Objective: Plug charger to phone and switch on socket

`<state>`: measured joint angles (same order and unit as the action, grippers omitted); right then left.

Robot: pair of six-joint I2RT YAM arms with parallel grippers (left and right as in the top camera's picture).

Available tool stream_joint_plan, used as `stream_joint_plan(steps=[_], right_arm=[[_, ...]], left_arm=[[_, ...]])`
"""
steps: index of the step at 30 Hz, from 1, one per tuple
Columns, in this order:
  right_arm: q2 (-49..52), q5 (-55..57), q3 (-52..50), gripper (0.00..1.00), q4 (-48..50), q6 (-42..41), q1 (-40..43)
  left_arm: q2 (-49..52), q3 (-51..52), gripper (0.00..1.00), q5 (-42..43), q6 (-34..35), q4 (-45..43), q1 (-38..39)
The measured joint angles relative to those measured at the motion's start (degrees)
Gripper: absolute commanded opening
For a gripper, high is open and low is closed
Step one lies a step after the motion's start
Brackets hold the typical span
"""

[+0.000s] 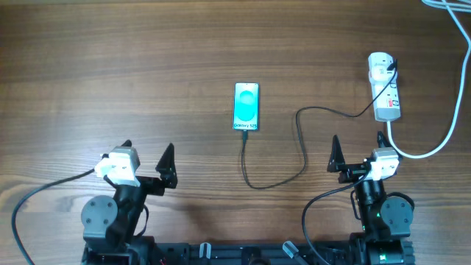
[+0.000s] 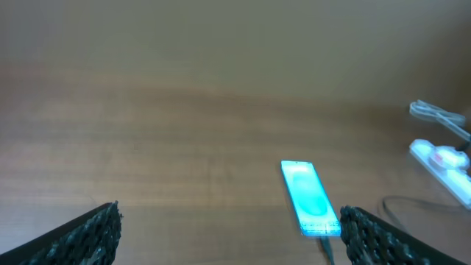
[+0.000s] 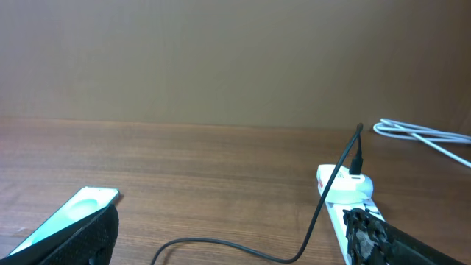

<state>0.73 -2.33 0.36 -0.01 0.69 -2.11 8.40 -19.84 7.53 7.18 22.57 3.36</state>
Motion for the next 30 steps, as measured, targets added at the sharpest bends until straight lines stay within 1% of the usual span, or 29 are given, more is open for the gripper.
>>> stream_joint_plan(steps=[6,8,10,12,15,19,23,27,30], right_arm=[[0.0,0.0,0.0,1.0,0.0,0.0,0.0],[0.0,0.0,0.0,1.0,0.0,0.0,0.0],[0.0,0.0,0.0,1.0,0.0,0.0,0.0],[0.0,0.0,0.0,1.0,0.0,0.0,0.0],[0.0,0.0,0.0,1.0,0.0,0.0,0.0],[0.0,0.0,0.0,1.0,0.0,0.0,0.0],[0.0,0.0,0.0,1.0,0.0,0.0,0.0],[0.0,0.0,0.0,1.0,0.0,0.0,0.0],[0.0,0.0,0.0,1.0,0.0,0.0,0.0]], left_arm=[[-7.0,8.7,1.0,0.0,3.1,-12.7,-3.1],[-7.5,9.9,1.0,-0.7,4.7,-14.9,-3.2],[-7.6,11.1,1.0,-2.9,7.1,-15.8,-3.5],[-7.6,12.1,1.0,-4.5,8.0,-16.4,-3.5],[-7.6,14.5,1.0,-5.6,7.5,-20.2,-3.5],[-7.6,18.0,1.0,-5.6,4.3,-27.0,-3.5],[-7.6,19.0,1.0,-5.5,0.0,-27.4,-3.6],[-7.6,19.3,1.0,-6.4,-3.4,-18.5,-4.7],[-7.6,19.3,1.0,-6.4,-4.1,-18.4,-4.7]])
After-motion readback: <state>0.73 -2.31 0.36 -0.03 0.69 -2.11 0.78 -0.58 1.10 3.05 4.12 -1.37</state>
